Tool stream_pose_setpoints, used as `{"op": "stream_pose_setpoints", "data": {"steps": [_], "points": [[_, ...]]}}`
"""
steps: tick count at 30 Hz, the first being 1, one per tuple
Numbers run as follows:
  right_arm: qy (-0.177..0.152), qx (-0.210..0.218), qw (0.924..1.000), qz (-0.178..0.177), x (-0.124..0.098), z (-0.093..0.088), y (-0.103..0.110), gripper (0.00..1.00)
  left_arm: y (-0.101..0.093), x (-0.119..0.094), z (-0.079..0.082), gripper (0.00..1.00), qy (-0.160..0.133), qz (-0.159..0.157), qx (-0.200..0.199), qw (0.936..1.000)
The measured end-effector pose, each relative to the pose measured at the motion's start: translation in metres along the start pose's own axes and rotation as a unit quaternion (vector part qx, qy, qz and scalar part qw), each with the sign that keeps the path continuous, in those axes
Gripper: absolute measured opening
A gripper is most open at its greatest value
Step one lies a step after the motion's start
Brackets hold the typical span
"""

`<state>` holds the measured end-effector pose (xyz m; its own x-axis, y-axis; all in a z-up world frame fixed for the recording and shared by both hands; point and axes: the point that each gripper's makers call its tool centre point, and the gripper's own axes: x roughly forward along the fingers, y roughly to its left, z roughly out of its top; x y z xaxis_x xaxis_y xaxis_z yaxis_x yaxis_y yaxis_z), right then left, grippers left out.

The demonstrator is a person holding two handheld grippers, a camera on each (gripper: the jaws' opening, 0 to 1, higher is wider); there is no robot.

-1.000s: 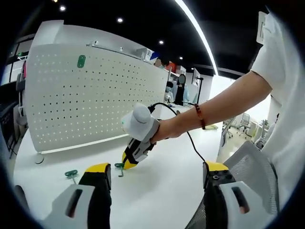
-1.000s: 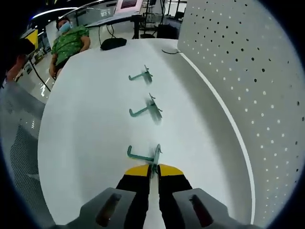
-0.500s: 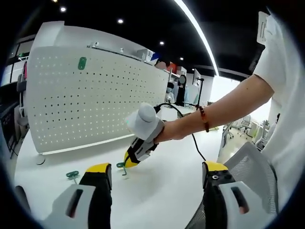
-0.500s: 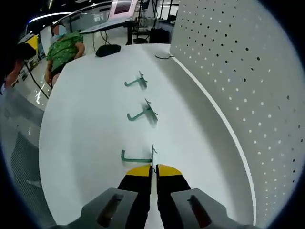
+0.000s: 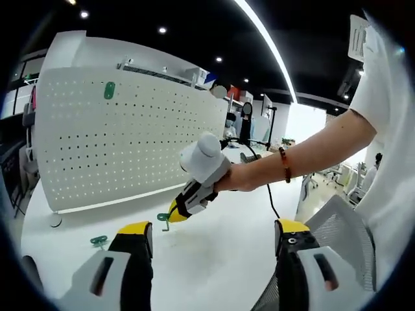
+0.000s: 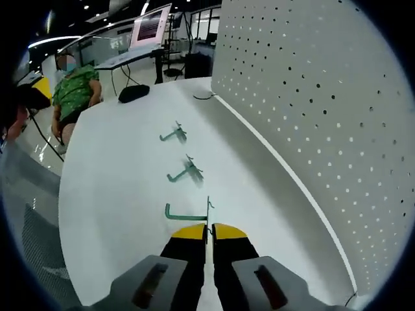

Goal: Insert the hook assembly into the mounting plate slot until the hook locks in place.

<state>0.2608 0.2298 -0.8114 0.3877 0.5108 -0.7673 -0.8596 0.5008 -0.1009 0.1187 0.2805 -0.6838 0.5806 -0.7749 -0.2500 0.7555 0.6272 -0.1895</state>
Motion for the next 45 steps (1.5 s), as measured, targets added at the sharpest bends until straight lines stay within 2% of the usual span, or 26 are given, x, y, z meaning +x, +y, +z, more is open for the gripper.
{"op": "stream_pose_setpoints", "data": {"steps": [3, 13, 19, 23, 26, 30, 32, 37, 39, 45], "points": [[-0.008, 0.020, 0.9998, 0.000, -0.004, 0.001, 0.002, 0.01, -0.002, 0.000, 0.001, 0.78, -0.002, 0.000, -0.003, 1.0000], [-0.030, 0.047, 0.9984, -0.005, -0.018, 0.001, 0.008, 0.01, -0.005, -0.001, 0.005, 0.73, 0.002, -0.007, -0.012, 0.9999], [-0.055, 0.055, 0.9969, -0.011, -0.030, 0.005, 0.012, 0.01, -0.002, -0.003, 0.012, 0.76, -0.012, -0.002, -0.024, 0.9996], [-0.075, 0.060, 0.9953, -0.010, -0.039, 0.010, 0.016, 0.01, -0.003, -0.003, 0.012, 0.76, -0.007, 0.004, -0.022, 0.9997], [-0.089, 0.051, 0.9946, -0.015, -0.046, 0.013, 0.017, 0.01, -0.006, -0.003, 0.018, 0.75, -0.021, 0.000, -0.037, 0.9991], [-0.096, 0.039, 0.9943, -0.026, -0.055, 0.014, 0.020, 0.01, -0.009, 0.000, 0.019, 0.75, -0.009, 0.004, -0.023, 0.9997], [-0.113, 0.048, 0.9922, -0.022, -0.060, 0.017, 0.023, 0.01, -0.011, 0.001, 0.019, 0.75, -0.006, 0.002, -0.022, 0.9997], [-0.124, 0.051, 0.9906, -0.030, -0.069, 0.015, 0.028, 0.01, -0.017, 0.007, 0.021, 0.73, -0.001, -0.007, -0.022, 0.9997], [-0.137, 0.060, 0.9881, -0.036, -0.076, 0.015, 0.028, 0.01, -0.021, 0.010, 0.021, 0.73, 0.005, -0.013, -0.018, 0.9997], [-0.150, 0.069, 0.9853, -0.042, -0.087, 0.013, 0.031, 0.01, -0.025, 0.014, 0.022, 0.74, 0.001, -0.018, -0.027, 0.9995]]}}
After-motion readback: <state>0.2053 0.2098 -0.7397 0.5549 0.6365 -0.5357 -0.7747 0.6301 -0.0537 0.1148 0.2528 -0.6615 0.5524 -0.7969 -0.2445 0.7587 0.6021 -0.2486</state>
